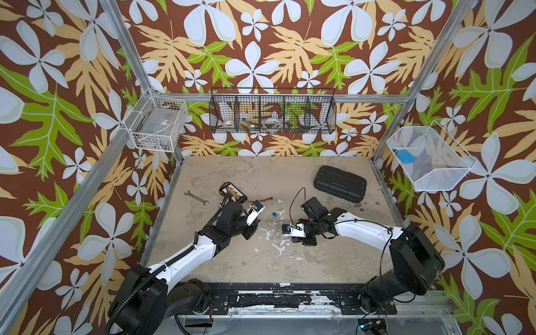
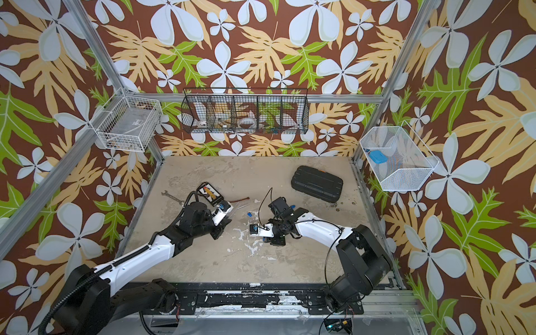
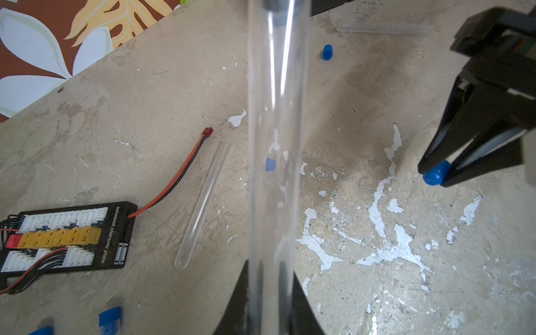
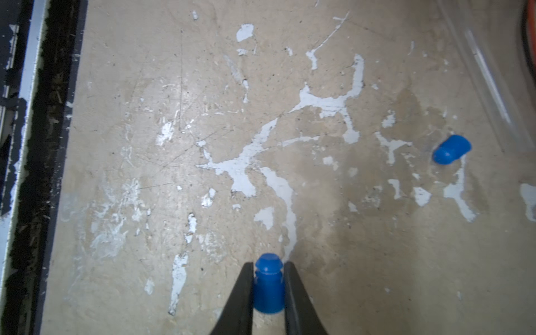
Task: Insert stoppers into test tubes
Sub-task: Pick up the stopper from the center of the board, then place the stopper at the center of the board.
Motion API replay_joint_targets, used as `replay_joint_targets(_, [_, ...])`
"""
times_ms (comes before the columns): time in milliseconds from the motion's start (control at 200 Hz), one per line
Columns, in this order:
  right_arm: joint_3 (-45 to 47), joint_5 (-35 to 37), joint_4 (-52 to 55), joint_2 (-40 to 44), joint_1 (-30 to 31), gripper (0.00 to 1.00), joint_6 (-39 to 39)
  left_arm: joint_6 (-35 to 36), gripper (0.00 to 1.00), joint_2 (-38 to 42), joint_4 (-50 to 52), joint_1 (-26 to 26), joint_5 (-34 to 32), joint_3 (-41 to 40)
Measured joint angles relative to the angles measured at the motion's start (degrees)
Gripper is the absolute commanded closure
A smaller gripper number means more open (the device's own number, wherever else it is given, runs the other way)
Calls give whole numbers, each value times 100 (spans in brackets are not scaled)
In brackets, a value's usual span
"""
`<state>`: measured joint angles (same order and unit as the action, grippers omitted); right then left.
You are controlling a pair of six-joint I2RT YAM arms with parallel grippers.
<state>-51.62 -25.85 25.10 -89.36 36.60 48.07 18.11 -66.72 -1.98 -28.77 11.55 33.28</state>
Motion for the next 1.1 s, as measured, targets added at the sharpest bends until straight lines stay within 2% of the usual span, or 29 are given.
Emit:
replay_joint_targets(455, [85,98,-343,-577,7,80,-129,-2,100,166,-35,0,-59,-68])
replay_joint_targets(636, [101,192,-407,-699,7,77,-127,0,100,166,-35,0,-55,-68])
replay_joint_targets(886, [136,225,-450,-710,7,67,-111,4,100,140,-37,0,-37,-68])
replay_joint_targets(1101, [258,348,-444,-514,11,65,-87,26,100,133,-37,0,-31,-68])
